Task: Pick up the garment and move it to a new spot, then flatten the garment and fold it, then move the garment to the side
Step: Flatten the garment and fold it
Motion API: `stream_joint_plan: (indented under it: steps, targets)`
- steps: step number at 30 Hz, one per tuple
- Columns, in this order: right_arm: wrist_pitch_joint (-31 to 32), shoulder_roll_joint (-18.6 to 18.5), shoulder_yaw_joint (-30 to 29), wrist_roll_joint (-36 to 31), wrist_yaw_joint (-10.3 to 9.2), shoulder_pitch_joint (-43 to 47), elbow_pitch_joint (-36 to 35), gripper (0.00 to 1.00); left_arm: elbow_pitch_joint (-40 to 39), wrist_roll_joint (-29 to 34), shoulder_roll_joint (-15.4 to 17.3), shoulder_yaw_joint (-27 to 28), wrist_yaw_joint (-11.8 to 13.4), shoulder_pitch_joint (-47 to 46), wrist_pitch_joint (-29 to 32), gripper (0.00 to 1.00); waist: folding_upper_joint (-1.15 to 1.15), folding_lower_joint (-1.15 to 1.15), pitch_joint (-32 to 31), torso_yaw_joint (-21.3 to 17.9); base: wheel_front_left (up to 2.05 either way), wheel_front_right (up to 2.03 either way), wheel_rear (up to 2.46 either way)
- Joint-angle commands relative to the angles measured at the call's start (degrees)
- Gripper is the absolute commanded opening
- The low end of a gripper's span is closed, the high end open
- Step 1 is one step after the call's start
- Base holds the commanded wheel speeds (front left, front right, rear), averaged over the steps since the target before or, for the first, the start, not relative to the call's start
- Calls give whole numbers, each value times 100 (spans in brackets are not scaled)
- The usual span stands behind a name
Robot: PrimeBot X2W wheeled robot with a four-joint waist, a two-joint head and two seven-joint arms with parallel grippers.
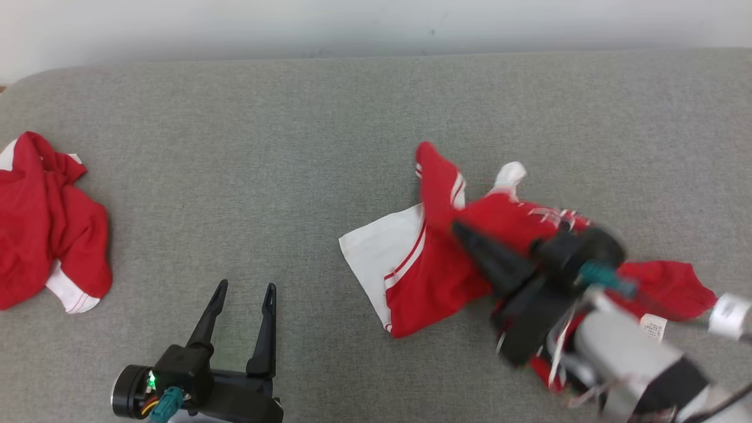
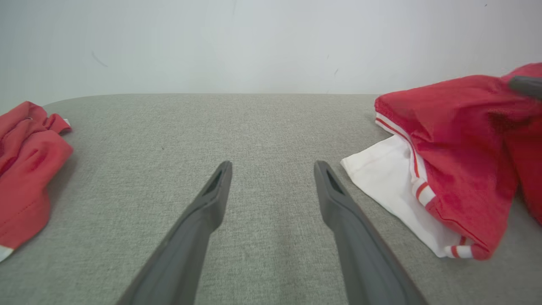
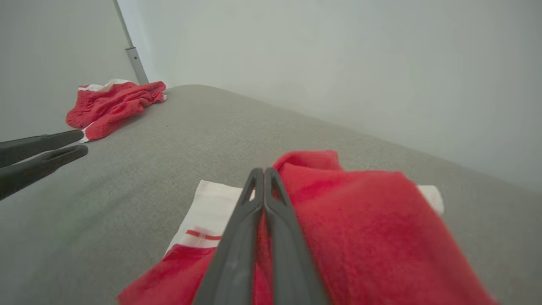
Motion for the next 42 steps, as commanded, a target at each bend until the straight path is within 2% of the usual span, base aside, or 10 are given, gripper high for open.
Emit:
stream_joint_plan:
  steps: [1, 7, 12, 15, 16, 17, 22, 28, 37, 42]
  targets:
    - [98, 55, 128, -186, -2, 291, -291, 0, -19, 25, 56, 27, 16, 64, -39, 100, -1, 0, 28, -47, 0, 0, 0]
    - [631, 212, 746, -282, -2, 1017, -1130, 0, -29, 43, 76, 10, 12, 24, -40, 100, -1, 0, 50, -120, 0, 0, 0]
    - [902, 250, 1285, -143, -2, 1259, -1243, 0, -9, 39, 37, -57, -3, -44, -37, 100, -1, 0, 57, -79, 0, 0, 0]
    - [818, 279, 1243, -33, -2, 1328, -1203, 0, 12, 14, 35, -57, -9, -57, -38, 100, -1, 0, 59, -61, 0, 0, 0]
    - [763, 291, 1194, -6, -2, 1350, -1189, 75, 21, 5, 36, -52, -9, -53, -38, 100, -1, 0, 56, -52, 0, 0, 0]
    - [689, 331, 1147, 77, -2, 1405, -1216, 100, 24, -2, 42, -40, 0, -41, -39, 100, -1, 0, 51, -50, 0, 0, 0]
    - [179, 402, 737, 158, -2, 1520, -1619, 100, 27, -45, 75, 5, 29, 81, -41, 100, -1, 0, -30, -73, 0, 0, 0]
    - [-195, 498, -251, 179, -2, 1788, -2101, 100, -8, -59, 128, 39, 70, 134, -42, 100, -1, 0, -178, -128, 0, 0, 0]
    - [-378, 997, -3034, -530, -2, 2612, -2039, 100, -97, -27, 203, 37, 129, 264, -43, 100, -1, 0, -458, -127, 0, 0, 0]
    - [-363, 1120, -3904, -961, -2, 3072, -1946, 100, -206, 1, 290, 57, 186, 403, -40, 100, -1, 0, -656, -115, 0, 0, 0]
